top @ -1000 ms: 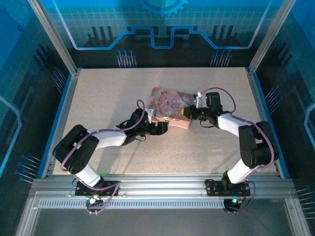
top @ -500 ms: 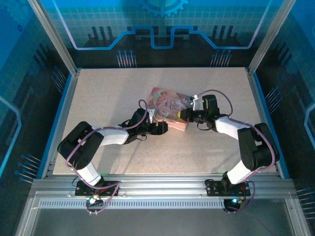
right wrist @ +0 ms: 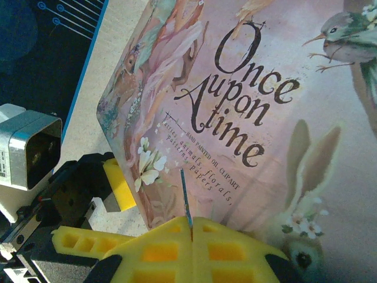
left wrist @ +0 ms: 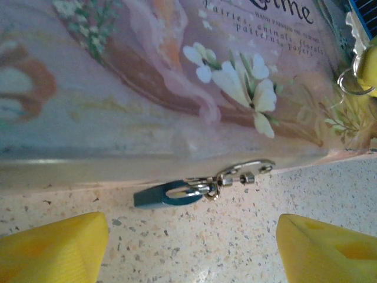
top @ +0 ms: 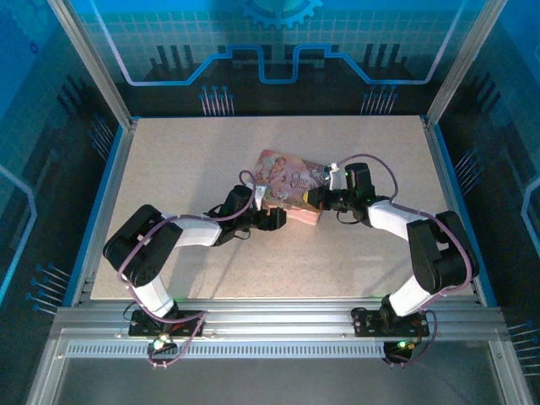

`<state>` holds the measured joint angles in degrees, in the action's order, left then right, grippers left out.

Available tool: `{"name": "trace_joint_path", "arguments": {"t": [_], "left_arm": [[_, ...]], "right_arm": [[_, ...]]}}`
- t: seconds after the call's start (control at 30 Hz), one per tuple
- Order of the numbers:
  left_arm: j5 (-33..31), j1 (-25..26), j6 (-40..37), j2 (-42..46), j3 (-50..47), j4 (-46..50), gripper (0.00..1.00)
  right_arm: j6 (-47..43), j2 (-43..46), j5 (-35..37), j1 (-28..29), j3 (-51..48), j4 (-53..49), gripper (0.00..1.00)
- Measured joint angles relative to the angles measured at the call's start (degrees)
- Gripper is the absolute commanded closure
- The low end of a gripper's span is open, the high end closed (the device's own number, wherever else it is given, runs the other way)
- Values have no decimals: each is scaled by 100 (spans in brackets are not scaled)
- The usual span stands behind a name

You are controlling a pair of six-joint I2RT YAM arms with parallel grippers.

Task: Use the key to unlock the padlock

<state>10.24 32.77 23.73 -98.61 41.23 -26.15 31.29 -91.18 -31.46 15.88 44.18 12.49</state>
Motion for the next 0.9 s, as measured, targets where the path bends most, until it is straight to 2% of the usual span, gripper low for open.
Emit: {"name": "trace_joint_path", "arguments": {"t": [0.77, 0.9], "left_arm": [[350, -33, -79, -599, 76, -673, 46], [380, -33, 7, -636, 79, -761, 47]], "right_arm": [[2, 11, 131, 122, 0, 20, 100], [17, 11, 149, 149, 0, 26, 100]]}}
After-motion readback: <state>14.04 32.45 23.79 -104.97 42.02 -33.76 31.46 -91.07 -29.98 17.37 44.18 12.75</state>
